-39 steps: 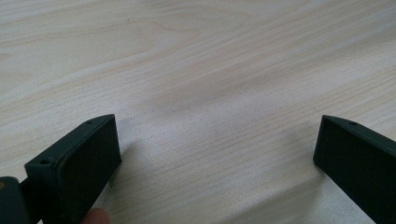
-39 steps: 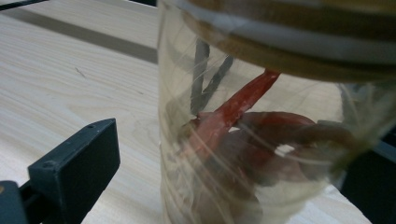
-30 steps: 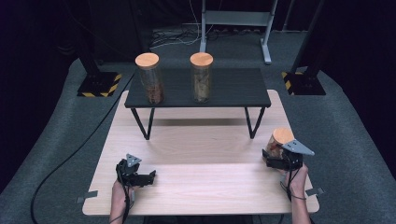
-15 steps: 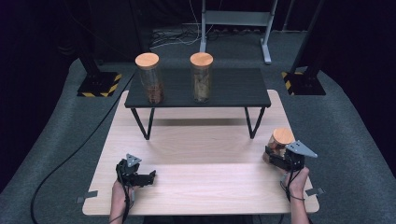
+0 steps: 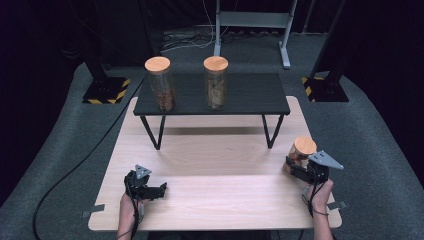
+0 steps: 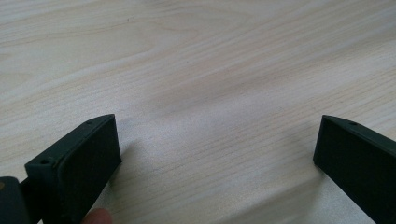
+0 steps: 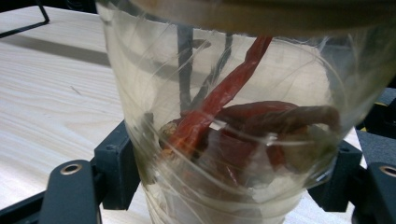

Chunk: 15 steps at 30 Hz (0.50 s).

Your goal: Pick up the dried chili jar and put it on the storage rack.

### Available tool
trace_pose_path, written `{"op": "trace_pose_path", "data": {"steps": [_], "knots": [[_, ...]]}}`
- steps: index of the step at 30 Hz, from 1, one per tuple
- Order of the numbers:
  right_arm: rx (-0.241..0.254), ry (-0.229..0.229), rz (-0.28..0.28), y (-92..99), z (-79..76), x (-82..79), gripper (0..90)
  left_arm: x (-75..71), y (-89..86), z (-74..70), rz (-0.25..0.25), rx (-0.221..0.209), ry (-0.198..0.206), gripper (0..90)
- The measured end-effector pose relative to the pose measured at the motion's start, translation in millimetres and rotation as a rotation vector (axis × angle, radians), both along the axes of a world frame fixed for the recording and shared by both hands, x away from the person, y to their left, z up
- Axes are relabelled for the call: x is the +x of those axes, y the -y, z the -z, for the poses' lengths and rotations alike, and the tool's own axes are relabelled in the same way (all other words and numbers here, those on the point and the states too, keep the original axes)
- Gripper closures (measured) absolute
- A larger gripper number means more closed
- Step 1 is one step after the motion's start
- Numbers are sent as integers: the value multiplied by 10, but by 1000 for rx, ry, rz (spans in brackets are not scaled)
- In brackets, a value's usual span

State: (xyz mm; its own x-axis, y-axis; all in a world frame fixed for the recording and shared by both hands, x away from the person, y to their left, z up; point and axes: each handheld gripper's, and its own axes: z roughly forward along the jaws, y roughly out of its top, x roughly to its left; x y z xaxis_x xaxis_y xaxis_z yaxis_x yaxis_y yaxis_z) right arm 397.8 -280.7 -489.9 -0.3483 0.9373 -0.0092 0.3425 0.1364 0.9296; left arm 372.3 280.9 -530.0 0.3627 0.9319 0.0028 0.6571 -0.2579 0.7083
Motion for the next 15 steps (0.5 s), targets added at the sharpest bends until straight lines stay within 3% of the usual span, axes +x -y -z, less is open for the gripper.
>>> {"op": "trace_pose_path", "data": {"steps": [15], "knots": [[5, 6, -35, 45, -217, -68, 244, 0, 0, 0, 0, 0, 0, 0]]}}
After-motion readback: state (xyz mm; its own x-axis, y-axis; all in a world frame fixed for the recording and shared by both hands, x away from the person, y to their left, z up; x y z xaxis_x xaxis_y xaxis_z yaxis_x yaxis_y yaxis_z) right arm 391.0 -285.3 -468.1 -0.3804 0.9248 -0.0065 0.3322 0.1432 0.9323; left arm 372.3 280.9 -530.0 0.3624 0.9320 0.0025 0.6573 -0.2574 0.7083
